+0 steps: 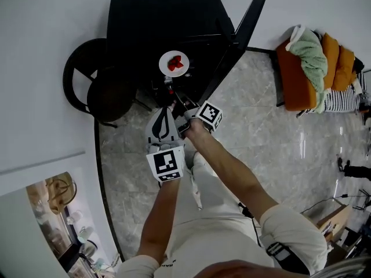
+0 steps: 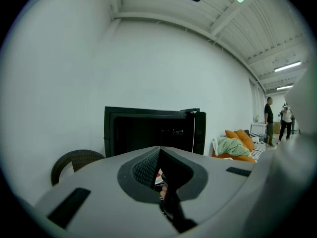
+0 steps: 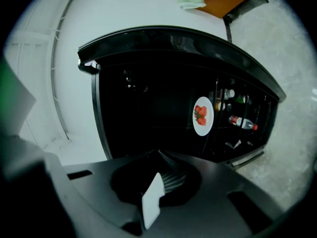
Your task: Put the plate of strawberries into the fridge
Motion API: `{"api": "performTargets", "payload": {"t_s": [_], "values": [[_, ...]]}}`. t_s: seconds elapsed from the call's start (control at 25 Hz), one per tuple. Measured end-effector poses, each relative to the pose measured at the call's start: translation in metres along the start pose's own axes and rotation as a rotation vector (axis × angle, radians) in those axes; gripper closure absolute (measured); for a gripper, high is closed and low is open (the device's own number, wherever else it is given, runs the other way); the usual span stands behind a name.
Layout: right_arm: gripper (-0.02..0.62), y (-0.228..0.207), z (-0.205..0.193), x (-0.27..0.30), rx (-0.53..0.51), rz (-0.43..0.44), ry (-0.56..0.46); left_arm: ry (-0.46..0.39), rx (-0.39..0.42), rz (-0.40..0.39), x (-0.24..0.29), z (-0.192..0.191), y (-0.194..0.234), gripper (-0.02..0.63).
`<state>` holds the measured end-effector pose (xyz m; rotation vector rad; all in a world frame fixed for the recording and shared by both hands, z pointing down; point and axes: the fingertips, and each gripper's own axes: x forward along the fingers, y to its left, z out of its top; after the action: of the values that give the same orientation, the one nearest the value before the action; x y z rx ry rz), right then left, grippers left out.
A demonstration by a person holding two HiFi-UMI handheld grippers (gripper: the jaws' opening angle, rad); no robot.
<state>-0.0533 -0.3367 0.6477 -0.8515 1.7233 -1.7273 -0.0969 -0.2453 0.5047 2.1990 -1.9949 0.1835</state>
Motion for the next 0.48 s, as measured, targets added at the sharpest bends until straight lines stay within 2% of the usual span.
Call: {"api": "performTargets", "payload": {"t_s": [0.24, 0.48], "values": [[0.584, 0.05, -0.004, -0.023, -0.045, 0.025, 0.034, -0.007, 0.019, -0.012, -0.024, 0.032, -0.004, 0.604], [0.584, 0.083, -0.015, -0.047, -0.007, 0.028, 0.032, -0.002, 0.025, -0.006, -0.039, 0.054, -0.013, 0.604]]}}
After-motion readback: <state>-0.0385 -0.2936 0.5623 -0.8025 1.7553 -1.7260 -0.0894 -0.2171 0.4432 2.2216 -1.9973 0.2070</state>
